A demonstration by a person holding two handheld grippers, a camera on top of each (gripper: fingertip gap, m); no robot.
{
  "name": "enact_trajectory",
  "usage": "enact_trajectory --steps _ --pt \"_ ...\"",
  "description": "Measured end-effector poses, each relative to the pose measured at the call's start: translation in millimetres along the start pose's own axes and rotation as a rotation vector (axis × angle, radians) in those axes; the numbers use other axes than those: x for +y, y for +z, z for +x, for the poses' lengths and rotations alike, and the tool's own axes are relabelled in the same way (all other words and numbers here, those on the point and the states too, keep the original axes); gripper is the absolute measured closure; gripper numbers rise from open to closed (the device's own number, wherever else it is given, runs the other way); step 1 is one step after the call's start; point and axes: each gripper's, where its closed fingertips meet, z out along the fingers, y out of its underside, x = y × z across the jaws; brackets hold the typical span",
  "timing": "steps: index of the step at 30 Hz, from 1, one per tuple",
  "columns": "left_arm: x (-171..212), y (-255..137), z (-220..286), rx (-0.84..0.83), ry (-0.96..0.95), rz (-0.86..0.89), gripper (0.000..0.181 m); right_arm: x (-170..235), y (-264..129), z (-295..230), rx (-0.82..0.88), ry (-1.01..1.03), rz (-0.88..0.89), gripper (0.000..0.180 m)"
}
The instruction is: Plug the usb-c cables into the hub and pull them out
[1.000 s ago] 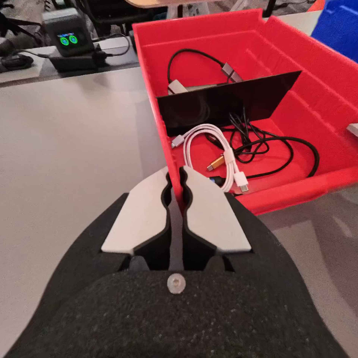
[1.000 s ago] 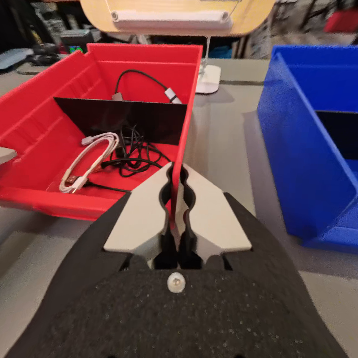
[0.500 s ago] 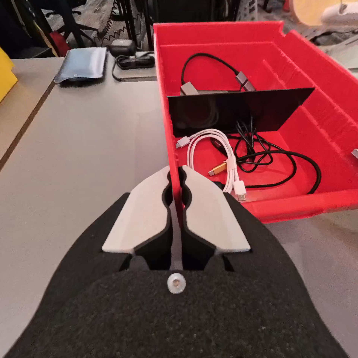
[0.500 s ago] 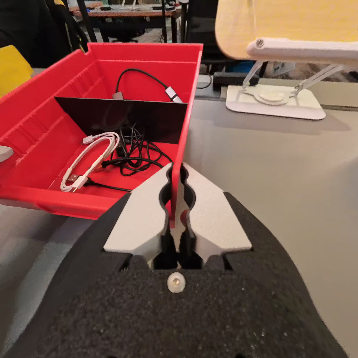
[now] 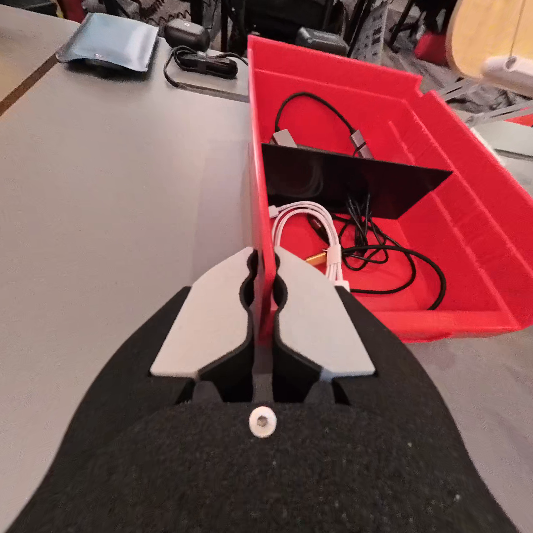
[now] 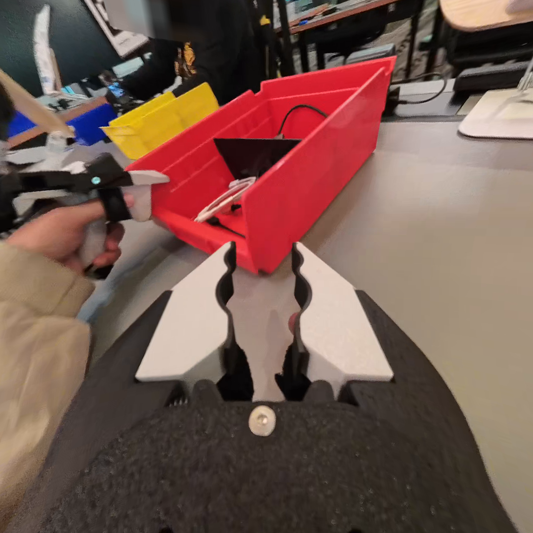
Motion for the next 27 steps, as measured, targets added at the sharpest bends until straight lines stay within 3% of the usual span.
enact_trajectory --steps 5,8,10,13,16,20,27 --pt "-3.6 -5.3 -1.4 -0.053 0.038 0.015 0.159 9.0 -92.2 50.1 -0.044 -0.03 0.014 0.127" --pt "-17.7 -29.2 1.4 -0.102 -0.02 0.07 0.145 -3.4 -148.7 105.1 0.016 0.059 0.074 0.134" --pt "-27.1 -51.4 17.2 -0.106 -0.085 0.151 0.146 -21.7 -190.1 143.5 0.024 0.118 0.165 0.135" --pt "-10.2 -70.0 71.3 -0.016 -0.116 0.209 0.153 -37.4 -253.4 226.7 0.238 0.157 0.247 0.138" --pt "36.1 -62.2 120.8 0.043 -0.038 0.171 0.157 -27.0 -304.0 303.2 0.53 0.028 0.158 0.137" --pt "62.7 -43.9 155.5 0.159 0.048 -0.007 0.15 -1.7 -331.0 354.4 0.711 -0.044 0.009 0.13" --pt "60.5 -32.7 149.3 0.128 0.153 0.001 0.151 -0.3 -308.0 328.3 0.591 0.041 0.043 0.128"
